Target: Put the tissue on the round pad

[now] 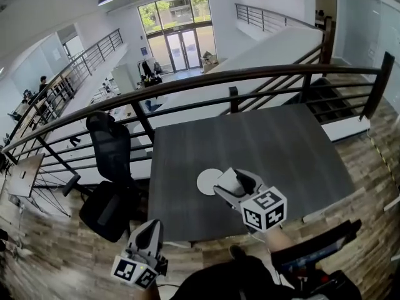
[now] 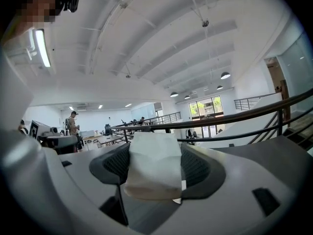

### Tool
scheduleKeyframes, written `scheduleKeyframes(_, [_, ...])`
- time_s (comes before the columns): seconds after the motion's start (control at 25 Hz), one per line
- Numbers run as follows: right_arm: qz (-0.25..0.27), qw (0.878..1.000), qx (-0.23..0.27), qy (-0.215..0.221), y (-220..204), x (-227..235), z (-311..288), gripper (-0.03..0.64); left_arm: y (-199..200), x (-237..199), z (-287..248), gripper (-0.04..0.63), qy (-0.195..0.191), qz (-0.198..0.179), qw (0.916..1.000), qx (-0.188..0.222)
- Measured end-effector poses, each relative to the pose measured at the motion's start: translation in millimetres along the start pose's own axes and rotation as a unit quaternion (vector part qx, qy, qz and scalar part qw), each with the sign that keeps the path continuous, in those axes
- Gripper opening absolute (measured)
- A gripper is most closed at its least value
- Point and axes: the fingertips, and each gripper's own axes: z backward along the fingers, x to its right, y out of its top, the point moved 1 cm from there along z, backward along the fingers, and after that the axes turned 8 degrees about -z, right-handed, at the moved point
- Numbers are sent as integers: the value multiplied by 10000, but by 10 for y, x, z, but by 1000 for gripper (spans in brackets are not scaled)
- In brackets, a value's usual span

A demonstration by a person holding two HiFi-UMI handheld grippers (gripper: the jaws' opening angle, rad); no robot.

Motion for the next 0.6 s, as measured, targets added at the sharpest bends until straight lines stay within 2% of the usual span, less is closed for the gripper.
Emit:
scheduleKeyframes(0.44, [-45,9987,-429,282,-112,277,-490,330,84,-27,-151,3,410,-60,9990,-148])
scheduleKeyframes(0.6, [-65,9973,-627,383,-162,509,-683,330,132,1,-315,3,608,-92,9979,-188])
